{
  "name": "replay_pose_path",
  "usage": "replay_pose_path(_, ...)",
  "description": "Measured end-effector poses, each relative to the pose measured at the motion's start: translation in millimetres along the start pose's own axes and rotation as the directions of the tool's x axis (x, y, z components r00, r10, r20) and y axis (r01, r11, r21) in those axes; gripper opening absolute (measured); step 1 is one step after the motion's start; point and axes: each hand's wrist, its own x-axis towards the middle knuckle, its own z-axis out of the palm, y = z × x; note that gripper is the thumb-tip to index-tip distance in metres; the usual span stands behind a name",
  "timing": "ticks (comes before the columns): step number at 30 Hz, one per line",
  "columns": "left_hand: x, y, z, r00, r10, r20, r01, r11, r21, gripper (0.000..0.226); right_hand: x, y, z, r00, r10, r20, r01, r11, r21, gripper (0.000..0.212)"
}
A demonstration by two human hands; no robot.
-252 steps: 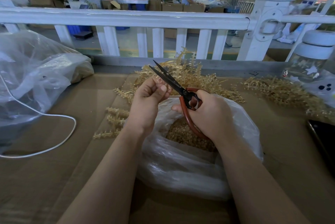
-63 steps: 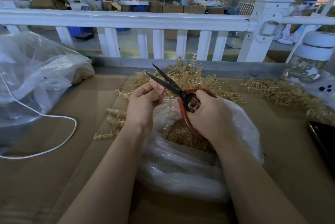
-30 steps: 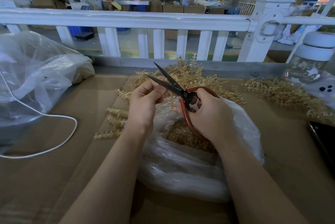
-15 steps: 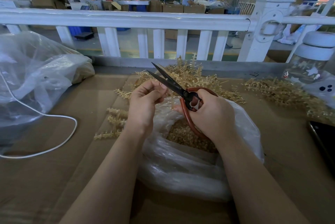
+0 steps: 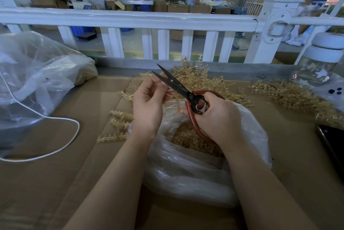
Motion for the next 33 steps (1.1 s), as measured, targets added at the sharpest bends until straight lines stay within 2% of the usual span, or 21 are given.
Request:
replay_pose_path(7, -0.7, 1.1, -0.7, 1.000, 0.002, -0.021, -0.002, 1.000, 0.015, 0.019, -0.7, 0.2, 0.3, 1.000, -0.010, 0.028, 0.010, 1.000, 0.008, 0.071)
replay_pose_path(11, -1.5, 1.0, -0.1, 1.000, 0.021, 0.010, -0.021, 0.996, 0.087, 0.021, -1.7, 0.9, -0.1, 0.999, -0.001, 0.048, 0.000, 1.000, 0.018, 0.078)
replay_pose_path(17, -2.6, -2.1, 0.3, 0.998, 0.039, 0.045, -0.047, 0.983, 0.178, 0.019, -1.6, 2.2, 0.1, 0.999, -0.011, 0.037, 0.011, 1.000, 0.016, 0.064)
replay_pose_path(22, -3.7, 2.5, 2.2, 0.997, 0.020, 0.079, -0.033, 0.986, 0.165, 0.025, -1.7, 2.7, 0.0, 1.000, -0.006, 0.014, 0.006, 1.000, 0.002, 0.058)
replay_pose_path(26, -3.6, 2.3, 2.0, 0.997, 0.033, 0.076, -0.045, 0.986, 0.163, 0.020, -2.0, 2.2, 0.9, 1.000, -0.018, -0.003, 0.018, 1.000, 0.017, 0.065)
replay_pose_path(33, -3.6, 2.3, 3.1, 0.990, 0.081, 0.113, -0.094, 0.988, 0.123, 0.019, -2.1, 5.9, 3.5, 0.998, -0.042, -0.037, 0.044, 0.998, 0.043, 0.059)
